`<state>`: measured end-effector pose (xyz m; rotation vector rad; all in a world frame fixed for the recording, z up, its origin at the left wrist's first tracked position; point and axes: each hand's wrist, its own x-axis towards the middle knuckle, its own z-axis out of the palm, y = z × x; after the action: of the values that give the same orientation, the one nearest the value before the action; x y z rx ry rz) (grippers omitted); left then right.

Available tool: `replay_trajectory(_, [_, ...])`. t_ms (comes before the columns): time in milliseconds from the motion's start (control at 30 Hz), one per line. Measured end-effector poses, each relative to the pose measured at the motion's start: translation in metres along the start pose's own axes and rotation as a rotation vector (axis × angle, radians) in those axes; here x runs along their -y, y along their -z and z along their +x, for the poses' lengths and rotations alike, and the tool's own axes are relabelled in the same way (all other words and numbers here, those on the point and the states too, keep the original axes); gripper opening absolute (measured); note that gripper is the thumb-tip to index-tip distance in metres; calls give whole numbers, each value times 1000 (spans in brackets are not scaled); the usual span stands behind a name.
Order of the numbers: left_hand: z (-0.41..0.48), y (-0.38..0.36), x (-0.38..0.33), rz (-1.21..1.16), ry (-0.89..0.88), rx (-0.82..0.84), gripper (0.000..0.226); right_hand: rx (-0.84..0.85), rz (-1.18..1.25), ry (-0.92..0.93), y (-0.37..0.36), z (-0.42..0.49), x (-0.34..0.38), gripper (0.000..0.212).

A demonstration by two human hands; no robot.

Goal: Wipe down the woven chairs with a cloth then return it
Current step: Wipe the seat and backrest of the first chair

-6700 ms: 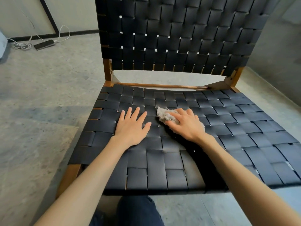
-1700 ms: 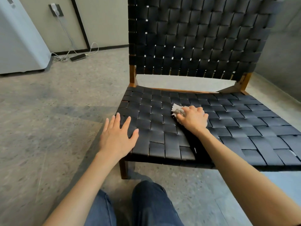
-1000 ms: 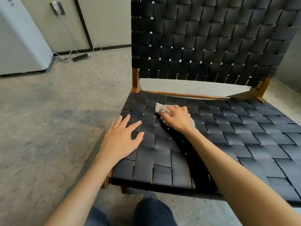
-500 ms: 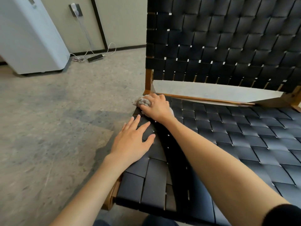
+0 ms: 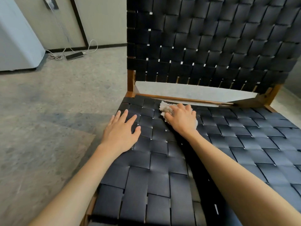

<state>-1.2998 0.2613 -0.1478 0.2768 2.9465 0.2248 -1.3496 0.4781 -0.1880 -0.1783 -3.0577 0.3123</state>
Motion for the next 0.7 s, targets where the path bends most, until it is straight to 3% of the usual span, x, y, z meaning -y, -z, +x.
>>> replay_trajectory(200, [18,-2,-1,-8,-32,13,55,-1,-86,-196,15,-16,-70,44])
replay_trajectory(500, [21,-7,1,-11,-24,-35,55,20,37,-216,-3,49,-58,46])
replay_trajectory(700, [21,-6,0,-11,-15,-51,56,81,194,20,-15,71,18,42])
